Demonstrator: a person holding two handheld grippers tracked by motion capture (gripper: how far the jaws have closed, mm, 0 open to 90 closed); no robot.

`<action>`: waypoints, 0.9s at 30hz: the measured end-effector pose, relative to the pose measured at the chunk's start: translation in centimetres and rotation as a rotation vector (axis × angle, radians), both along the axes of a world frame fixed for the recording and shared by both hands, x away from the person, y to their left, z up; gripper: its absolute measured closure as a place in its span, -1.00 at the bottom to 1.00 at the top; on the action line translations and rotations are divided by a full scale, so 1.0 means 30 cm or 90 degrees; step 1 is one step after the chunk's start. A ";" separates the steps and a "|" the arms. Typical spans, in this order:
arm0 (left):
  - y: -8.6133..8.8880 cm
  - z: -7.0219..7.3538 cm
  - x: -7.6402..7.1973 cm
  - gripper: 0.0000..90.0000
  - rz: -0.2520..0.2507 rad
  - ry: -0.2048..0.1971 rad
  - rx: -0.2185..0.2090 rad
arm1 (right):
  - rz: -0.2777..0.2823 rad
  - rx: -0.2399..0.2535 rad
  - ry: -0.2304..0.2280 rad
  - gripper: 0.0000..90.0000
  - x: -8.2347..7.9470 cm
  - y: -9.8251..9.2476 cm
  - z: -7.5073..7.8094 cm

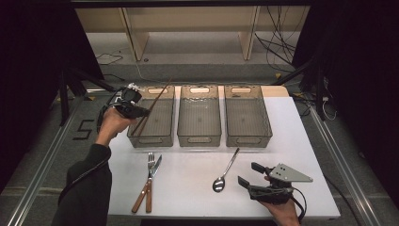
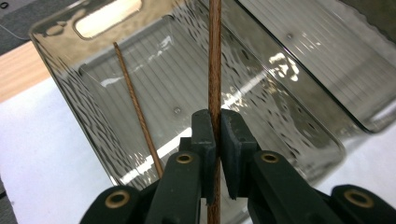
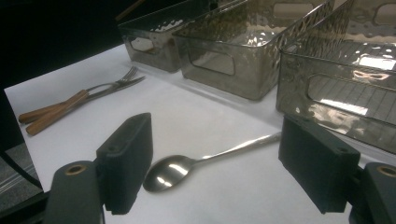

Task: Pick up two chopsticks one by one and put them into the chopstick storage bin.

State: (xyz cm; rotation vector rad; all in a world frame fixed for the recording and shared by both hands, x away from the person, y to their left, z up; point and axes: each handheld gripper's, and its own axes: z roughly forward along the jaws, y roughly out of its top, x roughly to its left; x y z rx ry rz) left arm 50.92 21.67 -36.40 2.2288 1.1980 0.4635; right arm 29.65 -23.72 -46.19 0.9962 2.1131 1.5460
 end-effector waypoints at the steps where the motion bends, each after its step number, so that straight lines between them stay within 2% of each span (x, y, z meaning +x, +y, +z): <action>1: -0.003 -0.001 0.008 0.87 0.004 -0.003 -0.001 | 0.000 0.000 -0.001 -0.40 0.000 -0.001 0.000; 9: -0.017 -0.026 0.056 0.87 0.033 -0.008 0.000 | 0.000 0.003 -0.001 -0.40 0.000 -0.001 0.000; 16: -0.011 -0.060 0.071 0.87 0.046 -0.007 0.000 | 0.001 0.003 -0.001 -0.40 0.000 -0.002 0.001; 27: 0.005 -0.118 0.070 0.87 0.060 0.019 0.008 | 0.002 0.001 -0.002 -0.40 -0.001 -0.001 0.001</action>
